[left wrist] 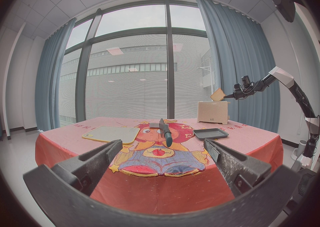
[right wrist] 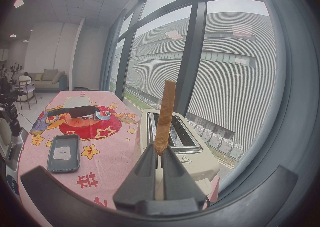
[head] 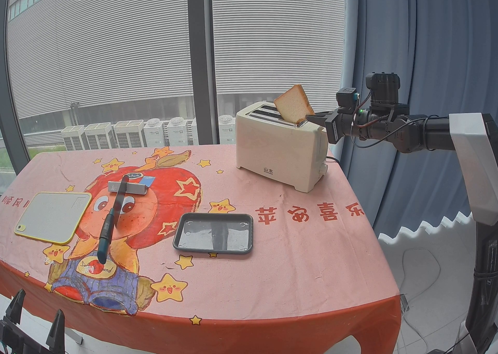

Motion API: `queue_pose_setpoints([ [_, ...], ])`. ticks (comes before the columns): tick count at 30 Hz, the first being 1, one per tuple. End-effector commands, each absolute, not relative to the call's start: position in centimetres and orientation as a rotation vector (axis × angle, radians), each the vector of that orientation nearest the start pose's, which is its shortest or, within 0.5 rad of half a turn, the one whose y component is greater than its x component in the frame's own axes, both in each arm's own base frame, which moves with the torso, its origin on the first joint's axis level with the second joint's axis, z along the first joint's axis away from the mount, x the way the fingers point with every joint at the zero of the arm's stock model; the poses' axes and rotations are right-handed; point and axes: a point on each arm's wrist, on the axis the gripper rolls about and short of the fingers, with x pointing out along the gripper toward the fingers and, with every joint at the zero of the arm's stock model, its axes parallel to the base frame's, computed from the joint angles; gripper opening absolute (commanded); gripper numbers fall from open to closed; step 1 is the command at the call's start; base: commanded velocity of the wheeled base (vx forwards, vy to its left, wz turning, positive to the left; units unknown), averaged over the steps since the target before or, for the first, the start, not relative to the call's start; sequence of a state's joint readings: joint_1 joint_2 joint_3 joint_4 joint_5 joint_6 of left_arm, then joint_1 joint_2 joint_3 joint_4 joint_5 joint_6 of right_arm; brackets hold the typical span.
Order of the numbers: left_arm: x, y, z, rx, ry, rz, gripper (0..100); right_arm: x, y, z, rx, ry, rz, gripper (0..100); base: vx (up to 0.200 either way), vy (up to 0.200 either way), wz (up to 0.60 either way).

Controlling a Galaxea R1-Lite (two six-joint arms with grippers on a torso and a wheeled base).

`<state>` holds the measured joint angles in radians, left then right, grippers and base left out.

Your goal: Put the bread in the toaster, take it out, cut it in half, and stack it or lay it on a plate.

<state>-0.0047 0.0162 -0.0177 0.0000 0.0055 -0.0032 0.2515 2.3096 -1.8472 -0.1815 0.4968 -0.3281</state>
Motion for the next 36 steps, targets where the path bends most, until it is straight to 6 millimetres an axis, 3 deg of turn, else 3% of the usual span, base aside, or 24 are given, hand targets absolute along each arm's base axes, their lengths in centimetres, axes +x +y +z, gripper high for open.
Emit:
queue_pose_setpoints([
  [1,-2.3,0.0,7.6,-0.003,0.003,0.002,100,47.1,13.3,18.3,-0.275,0.162,0.78,0,0.0,0.0,0.0],
  [7,-2.3,0.0,7.6,-0.003,0.003,0.002,100,47.2,13.3,18.8,-0.248,0.156,0.754,0,0.0,0.0,0.0],
  [21,-2.3,0.0,7.6,-0.003,0.003,0.002,100,47.9,13.4,17.4,-0.246,0.182,0.746,0,0.0,0.0,0.0],
  [36,-2.3,0.0,7.6,-0.005,0.003,0.002,100,48.0,13.5,17.7,-0.243,0.167,0.747,0,0.0,0.0,0.0],
])
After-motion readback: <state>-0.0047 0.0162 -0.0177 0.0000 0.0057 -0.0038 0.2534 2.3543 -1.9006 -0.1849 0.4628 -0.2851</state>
